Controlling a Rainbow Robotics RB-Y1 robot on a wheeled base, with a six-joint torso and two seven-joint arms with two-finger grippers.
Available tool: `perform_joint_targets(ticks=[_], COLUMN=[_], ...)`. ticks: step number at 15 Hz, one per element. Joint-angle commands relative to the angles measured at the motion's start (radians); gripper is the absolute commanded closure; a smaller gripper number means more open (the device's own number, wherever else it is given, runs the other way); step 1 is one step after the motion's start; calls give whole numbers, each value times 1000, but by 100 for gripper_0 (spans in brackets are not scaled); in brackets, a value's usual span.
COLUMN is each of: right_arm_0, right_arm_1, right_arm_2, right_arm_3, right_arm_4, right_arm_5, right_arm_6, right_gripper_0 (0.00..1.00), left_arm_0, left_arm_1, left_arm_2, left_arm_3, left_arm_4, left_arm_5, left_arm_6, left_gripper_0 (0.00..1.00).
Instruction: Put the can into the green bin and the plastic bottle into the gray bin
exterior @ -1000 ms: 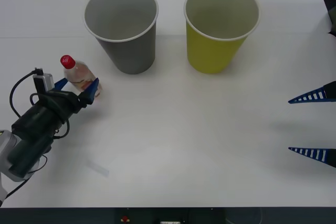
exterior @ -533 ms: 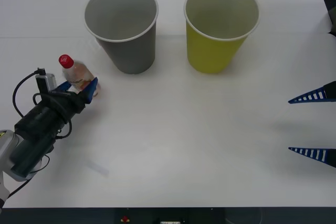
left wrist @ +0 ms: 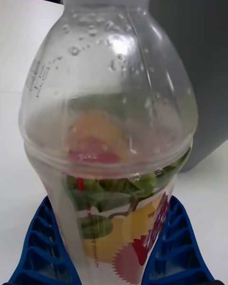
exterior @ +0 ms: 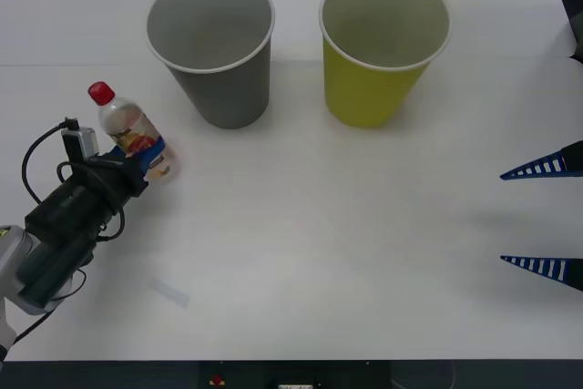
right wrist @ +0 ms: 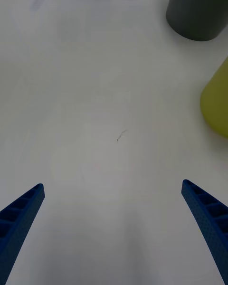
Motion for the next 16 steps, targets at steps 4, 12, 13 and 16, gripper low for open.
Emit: perform_joint_targets(ticks=[4,12,13,16], right_arm_0=[0,0,0,0], right_arm_1=[0,0,0,0], right_arm_2=[0,0,0,0], right_arm_3=[0,0,0,0], right_arm_4=[0,0,0,0], right_arm_5=[0,0,0,0], right_arm_6=[0,0,0,0], right_gripper_0=[0,0,0,0], left_arm_0=[20,172,196,262], left_arm_1=[29,72,81,117], left_arm_2=[29,152,157,178], left_arm_3=[0,-229,-281,-448], left_arm_4=[-34,-361,-404,-542], left_arm_5=[-130,-356,-360,-386], left_arm_6=[45,501,577,847], left_gripper_0=[100,100,100,100])
